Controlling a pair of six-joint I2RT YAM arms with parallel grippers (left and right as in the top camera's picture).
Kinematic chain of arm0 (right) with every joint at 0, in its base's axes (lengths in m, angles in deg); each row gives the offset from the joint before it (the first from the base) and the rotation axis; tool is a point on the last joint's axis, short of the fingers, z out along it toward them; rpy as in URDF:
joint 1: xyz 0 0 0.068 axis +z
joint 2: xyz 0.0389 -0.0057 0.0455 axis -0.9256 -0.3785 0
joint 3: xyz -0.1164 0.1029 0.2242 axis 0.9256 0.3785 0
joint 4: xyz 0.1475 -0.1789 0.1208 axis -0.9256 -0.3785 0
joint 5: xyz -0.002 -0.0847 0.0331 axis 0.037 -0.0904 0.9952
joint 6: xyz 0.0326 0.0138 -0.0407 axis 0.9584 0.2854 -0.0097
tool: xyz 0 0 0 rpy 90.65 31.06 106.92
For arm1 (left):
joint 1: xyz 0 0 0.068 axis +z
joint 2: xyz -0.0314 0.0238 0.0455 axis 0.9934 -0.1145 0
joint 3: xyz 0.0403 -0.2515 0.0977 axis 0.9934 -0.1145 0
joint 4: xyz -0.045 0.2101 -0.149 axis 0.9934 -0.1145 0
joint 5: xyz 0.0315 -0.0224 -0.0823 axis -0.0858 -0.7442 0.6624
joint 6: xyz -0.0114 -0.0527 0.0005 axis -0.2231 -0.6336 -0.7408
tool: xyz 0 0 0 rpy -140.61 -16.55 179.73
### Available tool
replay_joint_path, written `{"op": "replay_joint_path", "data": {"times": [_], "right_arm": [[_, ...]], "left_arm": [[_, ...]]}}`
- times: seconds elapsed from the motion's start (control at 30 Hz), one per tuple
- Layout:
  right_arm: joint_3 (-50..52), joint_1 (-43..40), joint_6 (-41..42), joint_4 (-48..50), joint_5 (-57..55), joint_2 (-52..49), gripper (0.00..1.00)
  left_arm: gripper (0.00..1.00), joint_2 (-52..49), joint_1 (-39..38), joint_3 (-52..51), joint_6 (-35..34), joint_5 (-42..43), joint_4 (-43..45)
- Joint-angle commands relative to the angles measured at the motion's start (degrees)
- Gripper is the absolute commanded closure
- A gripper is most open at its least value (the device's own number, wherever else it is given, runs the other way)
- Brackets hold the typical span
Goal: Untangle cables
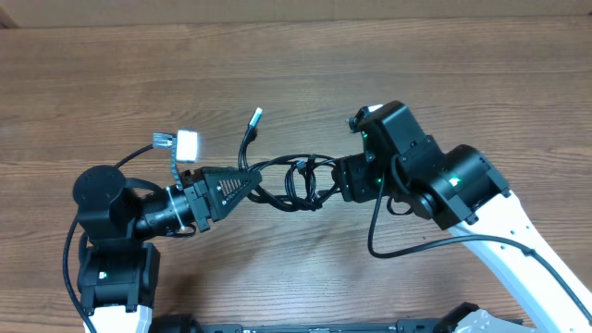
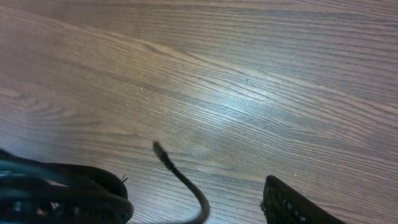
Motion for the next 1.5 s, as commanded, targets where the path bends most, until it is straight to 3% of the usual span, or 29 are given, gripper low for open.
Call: {"op": "replay_joint_path", "data": {"times": [0.0,0.57,0.77,0.97,1.17,1.33,1.47], "right_arm": [[1.92,-7.78,1.31,-3.41,-16.72,-0.76,0.31],[1.92,-22.95,5.57,-2.29,-16.50,-0.76,0.29],[1.92,-23.63,2.08,-1.25,-8.66,-0.76,0.29],[1.92,-23.47,2.14,-1.27,-8.52,-0.76,0.21],[2.03,-23.54,11.47,-1.66,-8.61,-0.90,0.10],[2.14,-23.54,18.56,-1.62,-8.55,-1.77,0.05],[2.80,-23.52,19.04,-1.55,-8.50,-3.04,0.04]], "left_arm": [[0.96,1.75,4.90,6.08,0.63,3.50,2.45],[0.96,1.75,13.99,11.02,-1.36,9.88,2.45],[0.96,1.73,14.23,11.02,-1.51,9.94,2.43],[0.95,1.73,14.23,11.02,-1.51,11.04,2.40],[0.82,1.73,14.21,10.99,-1.25,12.90,1.97],[0.78,1.73,14.19,10.97,4.48,13.22,-1.62],[0.79,1.73,14.14,10.97,14.01,8.15,-14.01]]}}
